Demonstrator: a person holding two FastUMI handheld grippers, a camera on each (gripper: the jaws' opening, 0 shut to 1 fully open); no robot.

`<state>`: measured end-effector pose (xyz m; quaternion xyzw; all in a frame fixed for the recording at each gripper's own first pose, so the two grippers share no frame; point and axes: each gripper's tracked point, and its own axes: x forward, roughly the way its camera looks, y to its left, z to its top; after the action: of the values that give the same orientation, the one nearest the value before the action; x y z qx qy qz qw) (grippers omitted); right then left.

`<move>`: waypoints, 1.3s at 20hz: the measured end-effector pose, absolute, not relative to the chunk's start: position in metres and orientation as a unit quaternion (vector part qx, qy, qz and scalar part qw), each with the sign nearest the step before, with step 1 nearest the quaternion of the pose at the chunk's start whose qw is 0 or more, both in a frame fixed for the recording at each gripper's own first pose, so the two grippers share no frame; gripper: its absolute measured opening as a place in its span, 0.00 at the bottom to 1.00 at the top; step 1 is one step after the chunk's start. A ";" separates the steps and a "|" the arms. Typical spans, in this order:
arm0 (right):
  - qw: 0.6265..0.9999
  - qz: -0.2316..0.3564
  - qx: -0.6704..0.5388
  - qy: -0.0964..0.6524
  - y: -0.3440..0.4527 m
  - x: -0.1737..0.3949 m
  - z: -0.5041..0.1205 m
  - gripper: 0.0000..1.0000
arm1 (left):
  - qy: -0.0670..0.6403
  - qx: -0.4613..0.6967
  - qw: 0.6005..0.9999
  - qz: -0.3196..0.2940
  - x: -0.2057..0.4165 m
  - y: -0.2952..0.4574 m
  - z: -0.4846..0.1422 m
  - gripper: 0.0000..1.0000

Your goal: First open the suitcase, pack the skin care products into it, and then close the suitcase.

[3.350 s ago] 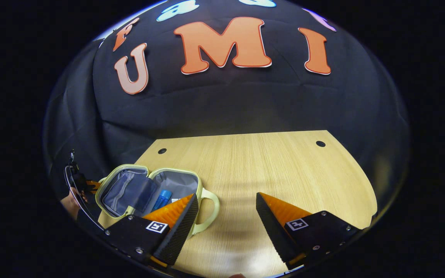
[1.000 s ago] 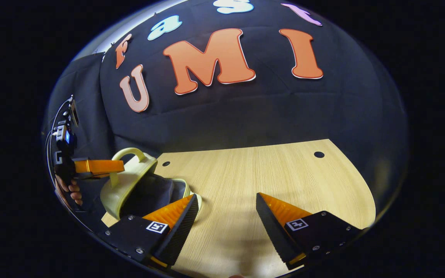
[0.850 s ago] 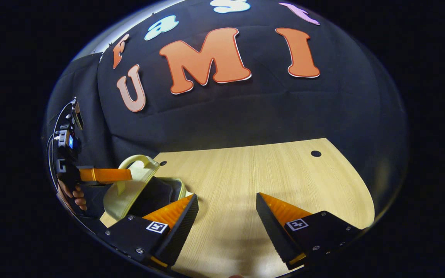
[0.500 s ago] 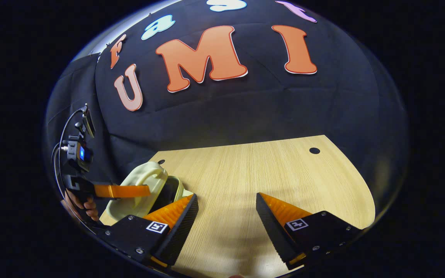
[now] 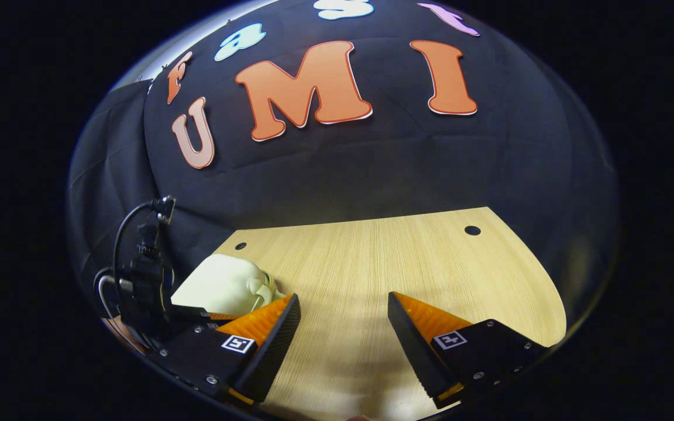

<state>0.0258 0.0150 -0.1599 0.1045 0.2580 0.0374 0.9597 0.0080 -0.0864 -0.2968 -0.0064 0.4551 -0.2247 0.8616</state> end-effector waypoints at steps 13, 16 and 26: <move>0.994 0.026 0.023 0.105 0.022 0.048 -0.061 0.95 | 0.204 -0.004 0.971 -0.125 0.060 -0.033 -0.180 0.97; 0.996 0.038 0.024 0.073 0.035 0.051 -0.039 0.95 | 0.120 0.013 0.988 -0.092 0.061 -0.029 -0.146 0.97; 0.999 0.037 0.013 0.030 0.054 0.054 -0.015 0.95 | 0.071 -0.001 0.995 -0.066 0.050 -0.011 -0.107 0.96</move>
<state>0.0537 0.0536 -0.0150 0.0135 0.0302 0.0372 0.9988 0.0500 -0.0112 -0.1070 -0.0013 0.0707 -0.0658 0.9953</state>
